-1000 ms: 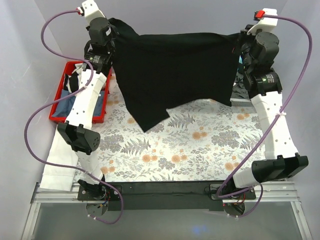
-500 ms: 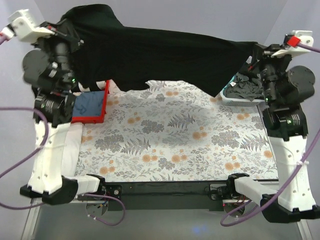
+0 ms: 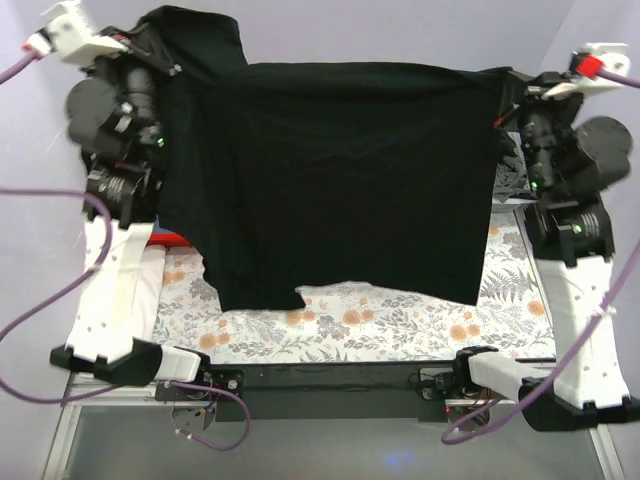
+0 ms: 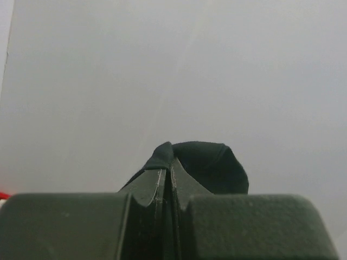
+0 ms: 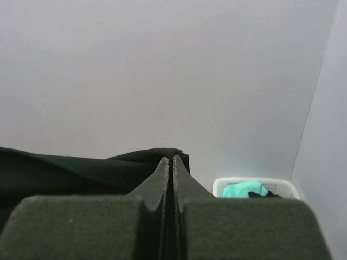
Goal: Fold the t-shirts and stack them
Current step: Flatten out the tshirt
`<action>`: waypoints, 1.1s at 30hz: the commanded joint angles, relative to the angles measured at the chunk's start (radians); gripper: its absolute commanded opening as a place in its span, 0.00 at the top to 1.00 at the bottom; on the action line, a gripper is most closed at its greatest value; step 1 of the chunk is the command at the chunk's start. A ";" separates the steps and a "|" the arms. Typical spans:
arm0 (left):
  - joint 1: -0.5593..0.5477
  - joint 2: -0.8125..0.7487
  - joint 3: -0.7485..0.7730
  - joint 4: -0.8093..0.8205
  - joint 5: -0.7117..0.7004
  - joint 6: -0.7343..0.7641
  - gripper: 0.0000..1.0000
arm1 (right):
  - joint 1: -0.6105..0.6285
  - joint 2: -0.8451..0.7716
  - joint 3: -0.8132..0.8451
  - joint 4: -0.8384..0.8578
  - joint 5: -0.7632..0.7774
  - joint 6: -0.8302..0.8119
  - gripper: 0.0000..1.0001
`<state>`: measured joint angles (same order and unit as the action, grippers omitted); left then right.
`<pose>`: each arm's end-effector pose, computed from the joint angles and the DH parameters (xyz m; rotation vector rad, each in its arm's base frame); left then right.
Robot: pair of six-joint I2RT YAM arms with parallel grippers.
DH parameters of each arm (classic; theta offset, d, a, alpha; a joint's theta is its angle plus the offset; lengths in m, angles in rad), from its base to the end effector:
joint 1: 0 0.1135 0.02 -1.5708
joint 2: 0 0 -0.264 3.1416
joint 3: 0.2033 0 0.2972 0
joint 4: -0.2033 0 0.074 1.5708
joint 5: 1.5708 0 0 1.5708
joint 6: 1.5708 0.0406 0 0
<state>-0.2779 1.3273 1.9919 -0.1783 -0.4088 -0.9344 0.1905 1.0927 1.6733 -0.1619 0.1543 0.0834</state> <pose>0.2418 -0.0522 0.6485 -0.7159 0.9232 -0.8564 0.2106 0.0343 0.6041 0.0752 1.1563 0.1537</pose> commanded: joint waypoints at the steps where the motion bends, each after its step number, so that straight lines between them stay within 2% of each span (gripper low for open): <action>1: 0.009 0.096 0.008 0.029 -0.033 0.034 1.00 | -0.006 0.087 0.006 0.053 0.021 0.018 0.99; 6: 0.009 0.188 -0.013 0.105 -0.071 0.055 1.00 | -0.006 0.205 -0.011 0.096 0.027 0.022 0.99; 10: 0.008 0.280 0.025 0.140 -0.081 0.077 1.00 | -0.010 0.295 0.019 0.120 0.033 0.019 0.99; 14: 0.008 0.394 0.178 0.119 -0.078 0.112 1.00 | -0.025 0.369 0.089 0.124 0.028 0.013 0.99; 15: 0.008 0.435 0.261 0.108 -0.073 0.126 1.00 | -0.034 0.384 0.106 0.124 0.025 0.015 0.99; 19: 0.008 0.460 0.350 0.103 -0.067 0.150 1.00 | -0.051 0.404 0.181 0.127 0.002 0.004 0.99; 23: 0.008 0.425 0.369 0.094 -0.056 0.169 1.00 | -0.062 0.403 0.253 0.125 -0.022 -0.011 0.99; 26: 0.008 0.377 0.355 0.082 -0.038 0.174 1.00 | -0.062 0.380 0.247 0.124 -0.038 -0.014 0.99; 29: 0.006 0.320 0.271 0.059 0.014 0.155 1.00 | -0.062 0.320 0.120 0.125 -0.041 0.007 0.99; 31: -0.009 0.287 0.195 0.033 0.044 0.146 1.00 | -0.063 0.250 -0.070 0.133 -0.067 0.024 0.99; 33: -0.033 0.213 -0.006 -0.010 0.047 0.079 1.00 | -0.062 0.179 -0.218 0.145 -0.078 0.078 0.99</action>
<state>-0.2882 1.6245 2.1368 -0.1181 -0.4026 -0.8040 0.1322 1.3231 1.6073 -0.0341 0.1074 0.1081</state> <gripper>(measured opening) 0.010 0.020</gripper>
